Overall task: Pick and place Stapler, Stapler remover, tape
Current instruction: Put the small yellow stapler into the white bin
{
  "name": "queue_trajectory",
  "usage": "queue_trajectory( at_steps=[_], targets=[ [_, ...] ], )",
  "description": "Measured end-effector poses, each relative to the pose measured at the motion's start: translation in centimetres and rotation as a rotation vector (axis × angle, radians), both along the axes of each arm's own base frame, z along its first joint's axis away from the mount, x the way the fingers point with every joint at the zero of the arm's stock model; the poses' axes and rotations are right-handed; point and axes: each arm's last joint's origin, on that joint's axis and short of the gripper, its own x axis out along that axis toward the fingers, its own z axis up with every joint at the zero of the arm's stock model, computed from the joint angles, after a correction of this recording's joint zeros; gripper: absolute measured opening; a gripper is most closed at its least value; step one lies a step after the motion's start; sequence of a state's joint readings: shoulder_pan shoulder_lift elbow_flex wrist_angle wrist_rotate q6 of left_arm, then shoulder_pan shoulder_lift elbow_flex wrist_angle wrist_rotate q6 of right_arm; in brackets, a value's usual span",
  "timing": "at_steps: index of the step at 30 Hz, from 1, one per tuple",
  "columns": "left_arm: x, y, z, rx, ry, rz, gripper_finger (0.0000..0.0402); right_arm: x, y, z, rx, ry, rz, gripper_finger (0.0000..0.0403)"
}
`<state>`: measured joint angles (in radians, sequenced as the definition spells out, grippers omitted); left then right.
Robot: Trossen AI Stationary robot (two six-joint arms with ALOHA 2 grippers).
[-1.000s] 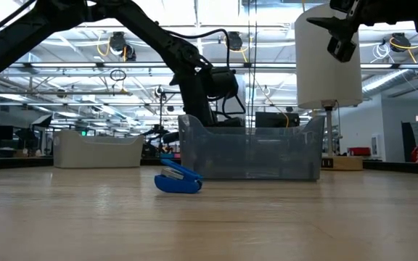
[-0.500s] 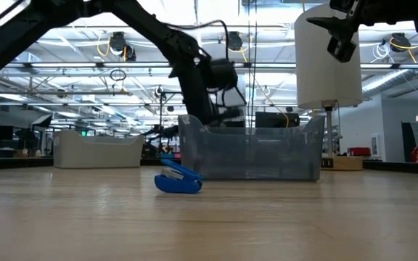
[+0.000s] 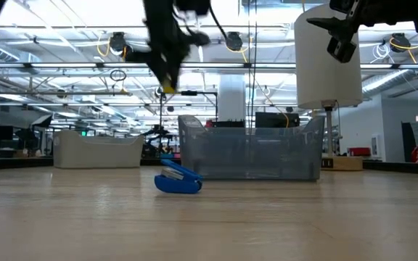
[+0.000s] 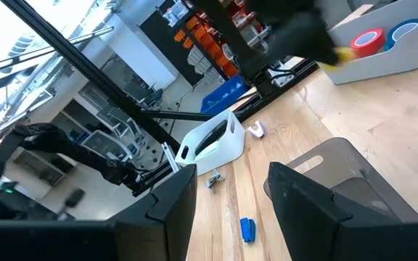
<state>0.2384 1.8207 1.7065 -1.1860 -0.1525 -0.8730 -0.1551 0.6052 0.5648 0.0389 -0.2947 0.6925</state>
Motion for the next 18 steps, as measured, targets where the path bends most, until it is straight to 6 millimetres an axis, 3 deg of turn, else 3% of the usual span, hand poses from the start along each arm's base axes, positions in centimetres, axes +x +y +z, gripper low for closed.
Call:
queue_trajectory(
  at_steps=[6,10,18],
  targets=[
    [-4.7,-7.3,3.0,0.029,0.212,0.023,0.0077,0.0,0.0,0.0,0.000,0.002,0.001,0.0167],
    [-6.2,-11.9,3.3,-0.010,0.159,0.011,0.0077,0.0,0.0,0.0,0.001,0.005,0.001,0.0167],
    [-10.1,-20.3,-0.6,-0.200,0.354,0.163,0.0076,0.0,0.1,-0.1,0.002,0.005,0.020,0.0167]
  ],
)
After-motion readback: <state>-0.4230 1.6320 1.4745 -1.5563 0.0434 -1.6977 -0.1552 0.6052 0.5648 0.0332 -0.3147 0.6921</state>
